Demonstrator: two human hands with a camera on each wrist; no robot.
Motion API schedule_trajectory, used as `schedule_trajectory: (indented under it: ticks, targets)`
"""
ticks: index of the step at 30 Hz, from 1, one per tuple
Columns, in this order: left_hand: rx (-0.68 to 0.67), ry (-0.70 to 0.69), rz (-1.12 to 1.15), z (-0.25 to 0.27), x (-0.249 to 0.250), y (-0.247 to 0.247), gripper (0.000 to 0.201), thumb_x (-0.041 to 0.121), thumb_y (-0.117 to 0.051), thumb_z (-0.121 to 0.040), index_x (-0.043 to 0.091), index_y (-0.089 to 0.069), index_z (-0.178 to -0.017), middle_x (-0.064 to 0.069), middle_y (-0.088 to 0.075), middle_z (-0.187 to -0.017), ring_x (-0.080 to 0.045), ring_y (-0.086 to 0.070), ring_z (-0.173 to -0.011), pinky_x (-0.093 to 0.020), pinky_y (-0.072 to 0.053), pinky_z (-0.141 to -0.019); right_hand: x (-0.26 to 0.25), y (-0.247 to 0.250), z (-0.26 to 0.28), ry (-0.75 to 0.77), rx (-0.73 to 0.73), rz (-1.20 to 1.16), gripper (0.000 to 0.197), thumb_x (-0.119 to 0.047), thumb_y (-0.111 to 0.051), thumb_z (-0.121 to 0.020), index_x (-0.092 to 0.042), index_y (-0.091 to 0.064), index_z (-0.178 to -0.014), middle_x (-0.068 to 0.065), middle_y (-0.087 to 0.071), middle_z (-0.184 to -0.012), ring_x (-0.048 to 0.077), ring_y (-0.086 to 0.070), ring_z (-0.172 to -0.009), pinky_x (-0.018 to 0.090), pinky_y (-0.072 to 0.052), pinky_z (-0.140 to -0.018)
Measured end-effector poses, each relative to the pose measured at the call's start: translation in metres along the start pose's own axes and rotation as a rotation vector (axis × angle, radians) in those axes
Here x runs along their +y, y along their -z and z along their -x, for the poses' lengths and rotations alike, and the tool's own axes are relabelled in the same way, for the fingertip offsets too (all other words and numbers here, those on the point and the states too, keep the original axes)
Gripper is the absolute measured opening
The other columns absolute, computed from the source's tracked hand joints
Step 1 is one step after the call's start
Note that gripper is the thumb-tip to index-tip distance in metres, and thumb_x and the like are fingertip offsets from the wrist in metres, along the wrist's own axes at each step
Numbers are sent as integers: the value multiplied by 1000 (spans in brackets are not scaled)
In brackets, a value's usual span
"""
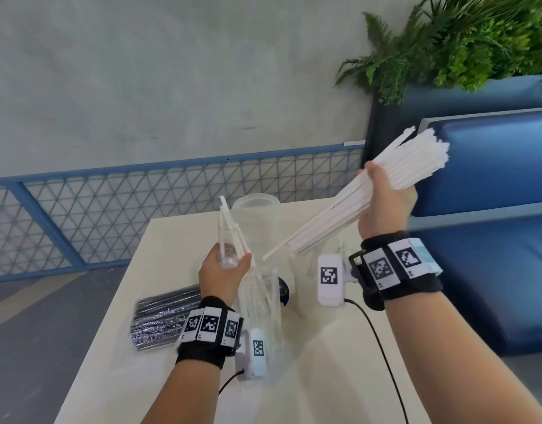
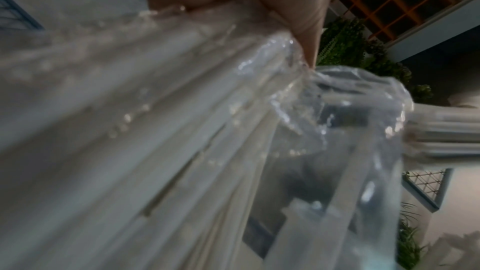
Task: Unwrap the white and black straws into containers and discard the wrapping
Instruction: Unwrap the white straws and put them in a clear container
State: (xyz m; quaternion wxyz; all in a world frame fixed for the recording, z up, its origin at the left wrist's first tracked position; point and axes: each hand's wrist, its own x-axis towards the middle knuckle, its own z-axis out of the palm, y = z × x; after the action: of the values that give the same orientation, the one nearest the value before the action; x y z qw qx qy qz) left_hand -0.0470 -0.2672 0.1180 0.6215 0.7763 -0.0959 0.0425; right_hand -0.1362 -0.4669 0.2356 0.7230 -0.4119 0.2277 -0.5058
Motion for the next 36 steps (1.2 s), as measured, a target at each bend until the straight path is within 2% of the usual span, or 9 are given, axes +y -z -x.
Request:
schedule_trajectory:
  ticks: [7, 12, 15, 18, 25, 28, 30, 33, 36]
  targets:
    - [-24, -5, -3, 5, 3, -3, 24, 18, -74, -74, 27, -52, -73, 10, -56, -76, -14, -53, -73, -26, -40, -71, -2, -3, 0, 246, -73, 287, 30, -16, -71, -76, -11, -58, -103, 1, -65, -97, 17, -63, -92, 34, -54, -85]
    - [-32, -2, 35, 8, 2, -6, 22, 19, -76, -72, 12, -58, -83, 6, -58, -79, -16, -55, -74, -28, -44, -72, 51, 8, 17, 170, -199, 455, 29, -18, -72, -78, -21, -54, -101, -4, -60, -93, 15, -59, -90, 26, -49, -80]
    - [-39, -2, 52, 9, 3, -5, 26, 20, -77, -72, 11, -60, -89, 3, -61, -84, -18, -57, -80, -29, -46, -78, 66, 14, 19, 175, -214, 455, 36, -13, -72, -77, -24, -51, -103, -15, -59, -87, 4, -59, -83, 3, -43, -72]
    - [-46, -2, 56, 9, 3, -4, 25, 22, -78, -72, 15, -60, -89, 2, -63, -86, -17, -58, -82, -27, -46, -78, 70, 16, 20, 305, -276, 485, 41, -5, -65, -80, -30, -47, -106, -9, -63, -89, -7, -58, -80, -2, -38, -72]
    - [-73, -11, 71, 8, 4, -4, 22, 21, -78, -72, 27, -57, -77, 7, -63, -83, -10, -59, -78, -20, -45, -69, 94, 32, 9, 551, -493, 858, 28, 10, -49, -80, -8, -70, -81, 5, -64, -89, 13, -58, -79, 8, -42, -75]
    - [-83, -19, 69, 7, 4, -3, 21, 22, -78, -72, 26, -57, -78, 8, -63, -82, -6, -58, -76, -16, -44, -65, 92, 33, 4, 600, -512, 1035, 24, -3, -50, -85, -13, -70, -92, 3, -67, -98, 23, -61, -91, 31, -41, -97]
    - [-93, -34, 70, 7, 5, -4, 20, 21, -77, -73, 23, -58, -80, 9, -62, -80, -4, -57, -74, -6, -43, -62, 91, 40, 4, 642, -423, 1206, 29, -32, -47, -88, -24, -62, -110, -2, -62, -118, 24, -53, -114, 45, -21, -110]
    - [-88, -37, 81, 8, 6, -4, 20, 20, -77, -73, 22, -57, -78, 11, -60, -77, 0, -55, -71, 1, -39, -56, 95, 59, 15, 619, -182, 1154, 61, -62, -49, -77, -30, -47, -128, 2, -38, -144, 24, -30, -135, 46, -19, -110]
    - [-77, -38, 90, 10, 8, -7, 20, 21, -77, -73, 24, -57, -75, 10, -60, -75, -3, -56, -70, -3, -42, -57, 102, 72, 30, 325, -249, 825, 75, -53, -69, -71, -33, -36, -135, 3, -18, -151, 13, -21, -138, 36, -28, -110]
